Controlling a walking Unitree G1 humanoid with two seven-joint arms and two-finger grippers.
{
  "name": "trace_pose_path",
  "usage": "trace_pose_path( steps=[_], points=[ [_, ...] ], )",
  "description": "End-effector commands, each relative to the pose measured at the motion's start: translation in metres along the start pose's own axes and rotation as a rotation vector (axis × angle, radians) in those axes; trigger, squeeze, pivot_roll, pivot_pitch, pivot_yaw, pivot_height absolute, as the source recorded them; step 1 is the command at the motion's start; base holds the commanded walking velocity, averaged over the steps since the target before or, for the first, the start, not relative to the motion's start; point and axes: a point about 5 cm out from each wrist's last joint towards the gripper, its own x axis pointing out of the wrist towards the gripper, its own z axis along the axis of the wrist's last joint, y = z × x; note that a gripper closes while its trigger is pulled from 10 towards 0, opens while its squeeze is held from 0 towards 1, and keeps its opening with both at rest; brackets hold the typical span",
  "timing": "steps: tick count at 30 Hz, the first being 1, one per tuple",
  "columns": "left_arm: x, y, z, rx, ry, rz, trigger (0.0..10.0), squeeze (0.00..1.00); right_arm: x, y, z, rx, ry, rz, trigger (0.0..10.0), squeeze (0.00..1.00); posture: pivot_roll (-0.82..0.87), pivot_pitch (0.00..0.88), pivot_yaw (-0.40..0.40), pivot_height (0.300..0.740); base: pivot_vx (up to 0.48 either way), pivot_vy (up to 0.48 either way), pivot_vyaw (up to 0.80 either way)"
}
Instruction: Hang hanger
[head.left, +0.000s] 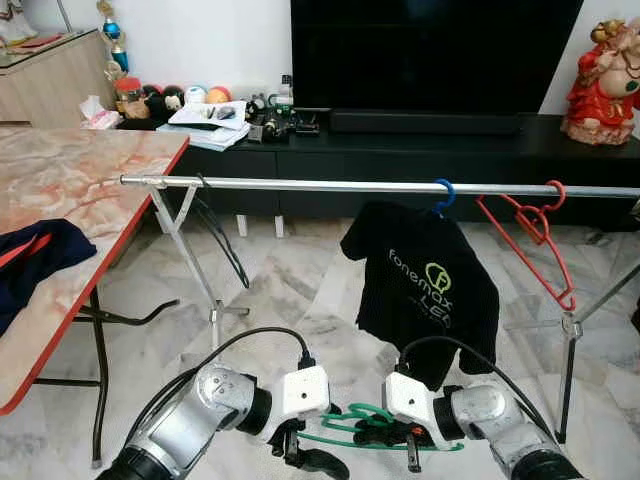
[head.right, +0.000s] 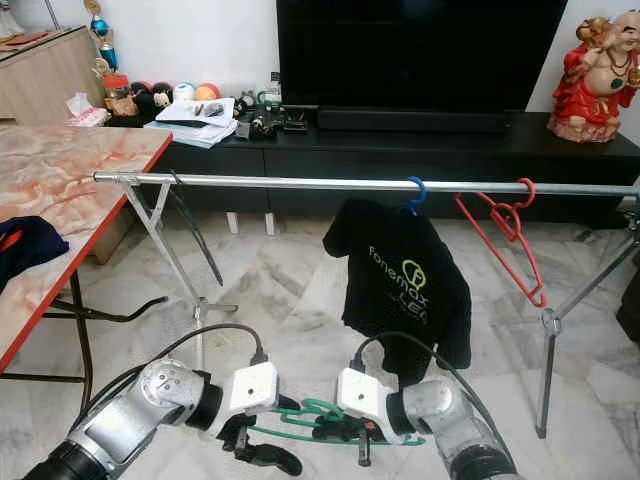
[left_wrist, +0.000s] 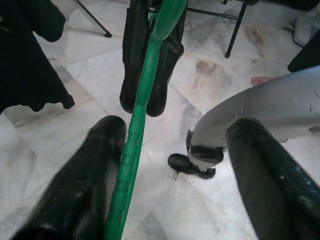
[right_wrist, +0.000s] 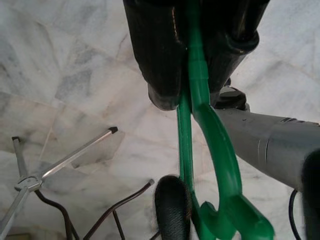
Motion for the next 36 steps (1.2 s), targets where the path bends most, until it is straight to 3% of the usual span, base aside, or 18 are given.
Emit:
trace_pose_path(
  steps=[1,36],
  points=[
    [-0.0003,0.0004,-0.0014,-0.027,-0.008,-0.008,0.0,0.00,-0.0050,-0.0083,0.0099,-0.023,-0.028,-0.034,10.0,0.00,0.06,0.010,-0.018,0.740,0.000,0.000,0.00],
    [-0.0018,0.0005,-0.0005,-0.035,0.008,0.001,0.0,0.00,-0.0074,-0.0130,0.0133,-0.016,-0.034,-0.064,10.0,0.00,0.05,0.019,-0.015,0.740,0.000,0.000,0.00]
  ],
)
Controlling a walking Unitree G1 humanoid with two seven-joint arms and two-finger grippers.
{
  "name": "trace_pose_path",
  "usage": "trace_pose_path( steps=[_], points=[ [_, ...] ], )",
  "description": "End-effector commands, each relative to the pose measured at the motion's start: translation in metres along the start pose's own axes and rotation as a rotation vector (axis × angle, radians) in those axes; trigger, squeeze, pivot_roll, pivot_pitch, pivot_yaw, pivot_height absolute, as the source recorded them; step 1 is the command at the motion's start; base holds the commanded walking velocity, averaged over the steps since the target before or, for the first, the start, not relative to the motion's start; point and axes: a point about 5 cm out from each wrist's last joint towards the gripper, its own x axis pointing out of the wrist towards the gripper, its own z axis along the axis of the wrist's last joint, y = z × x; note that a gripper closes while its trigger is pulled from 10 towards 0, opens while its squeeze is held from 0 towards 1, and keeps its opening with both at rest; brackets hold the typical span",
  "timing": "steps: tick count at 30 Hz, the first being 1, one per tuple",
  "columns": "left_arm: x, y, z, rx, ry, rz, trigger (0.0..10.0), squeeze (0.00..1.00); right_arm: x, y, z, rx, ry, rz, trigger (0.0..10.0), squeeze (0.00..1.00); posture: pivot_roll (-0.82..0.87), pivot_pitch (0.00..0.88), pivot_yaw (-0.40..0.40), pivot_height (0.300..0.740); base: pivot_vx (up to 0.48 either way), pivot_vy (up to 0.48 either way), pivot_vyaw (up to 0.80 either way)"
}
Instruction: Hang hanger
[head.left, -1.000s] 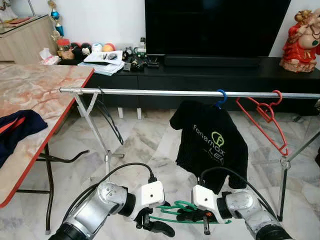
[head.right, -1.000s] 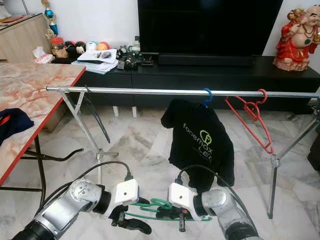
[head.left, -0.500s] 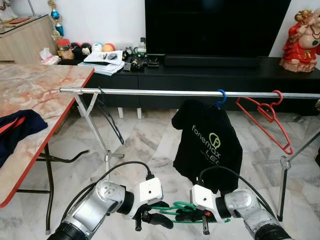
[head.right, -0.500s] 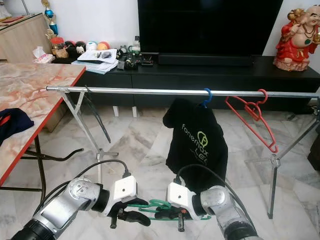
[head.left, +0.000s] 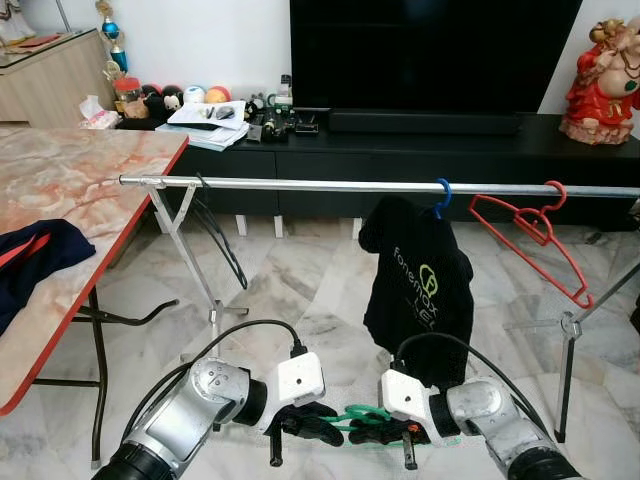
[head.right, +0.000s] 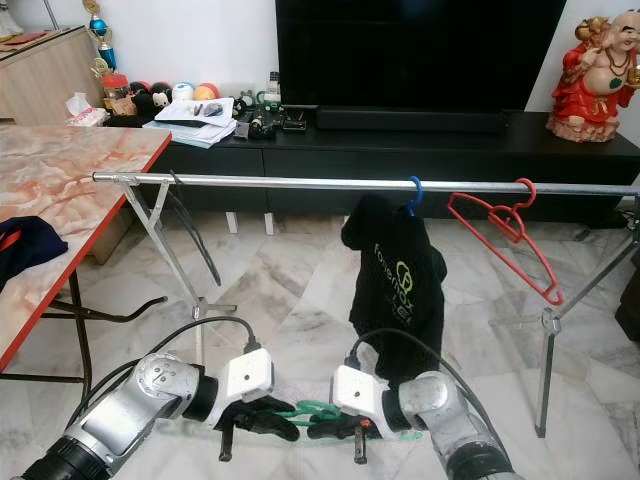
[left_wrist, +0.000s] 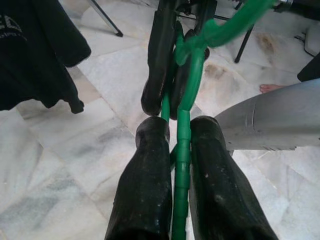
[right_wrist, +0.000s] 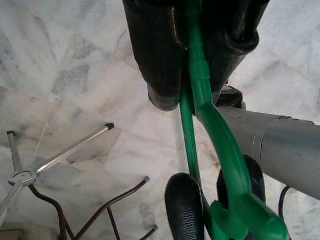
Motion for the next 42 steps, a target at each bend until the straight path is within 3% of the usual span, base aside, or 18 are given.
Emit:
trace_pose_path(
  steps=[1,6,15,16,21,29,33,34,35,36,39,40,41,42],
  points=[
    [0.003,-0.006,-0.001,0.005,0.010,-0.039,0.0,0.00,-0.010,-0.012,0.007,-0.004,-0.027,-0.081,10.0,0.00,0.05,0.019,-0.015,0.740,0.000,0.000,0.00],
    [0.001,-0.002,-0.001,-0.004,-0.012,0.028,0.0,0.00,-0.012,-0.012,0.004,0.005,-0.017,-0.090,10.0,0.00,0.05,0.018,-0.015,0.740,0.000,0.000,0.00],
    [-0.001,-0.002,-0.002,-0.023,-0.023,0.056,0.0,0.00,-0.010,-0.007,-0.003,0.027,0.008,-0.082,10.0,0.00,0.06,0.018,-0.015,0.740,0.000,0.000,0.00],
    [-0.002,-0.002,-0.003,-0.027,-0.027,0.059,0.0,0.00,-0.009,-0.007,-0.004,0.037,0.004,-0.086,10.0,1.00,0.06,0.018,-0.014,0.740,0.000,0.000,0.00],
    [-0.007,0.000,-0.009,-0.028,-0.002,0.073,0.0,0.00,-0.009,-0.003,-0.012,0.055,0.034,-0.076,10.0,1.00,0.05,0.016,-0.012,0.740,0.000,0.000,0.00],
    [-0.017,0.003,-0.036,0.049,0.180,0.119,0.0,0.00,-0.006,0.007,-0.022,0.061,0.081,-0.016,10.0,1.00,0.06,0.018,-0.015,0.740,0.000,0.000,0.00],
    [-0.017,0.003,-0.039,0.040,0.183,0.143,0.0,0.00,-0.004,0.009,-0.023,0.070,0.080,-0.011,10.0,0.98,0.06,0.019,-0.015,0.740,0.000,0.000,0.00],
    [-0.017,0.003,-0.042,0.037,0.196,0.159,0.0,0.00,-0.004,0.010,-0.024,0.072,0.090,-0.018,10.0,0.26,0.06,0.019,-0.015,0.740,0.000,0.000,0.00],
    [-0.017,0.003,-0.045,0.035,0.206,0.170,0.0,0.00,-0.004,0.010,-0.026,0.073,0.098,-0.023,10.0,0.26,0.05,0.021,-0.016,0.740,0.000,0.000,0.00],
    [-0.017,0.003,-0.048,0.032,0.219,0.182,0.0,0.00,-0.004,0.010,-0.028,0.076,0.109,-0.035,10.0,0.00,0.05,0.021,-0.016,0.740,0.000,0.000,0.00],
    [-0.020,0.004,-0.072,0.007,0.282,0.288,0.0,0.00,-0.002,0.015,-0.041,0.123,0.145,-0.101,10.0,0.00,0.06,0.024,-0.016,0.740,0.000,0.000,0.00],
    [-0.022,0.004,-0.087,-0.018,0.317,0.364,0.6,0.00,0.000,0.019,-0.050,0.169,0.163,-0.139,10.0,0.00,0.06,0.025,-0.018,0.740,0.000,0.000,0.00],
    [-0.022,0.004,-0.087,-0.018,0.317,0.364,0.6,0.00,0.000,0.019,-0.050,0.169,0.163,-0.139,10.0,0.00,0.06,0.025,-0.018,0.740,0.000,0.000,0.00],
    [-0.024,0.003,-0.101,-0.045,0.349,0.444,3.8,0.00,0.003,0.025,-0.058,0.206,0.179,-0.169,10.0,0.00,0.05,0.028,-0.018,0.740,0.000,0.000,0.00]
  ],
)
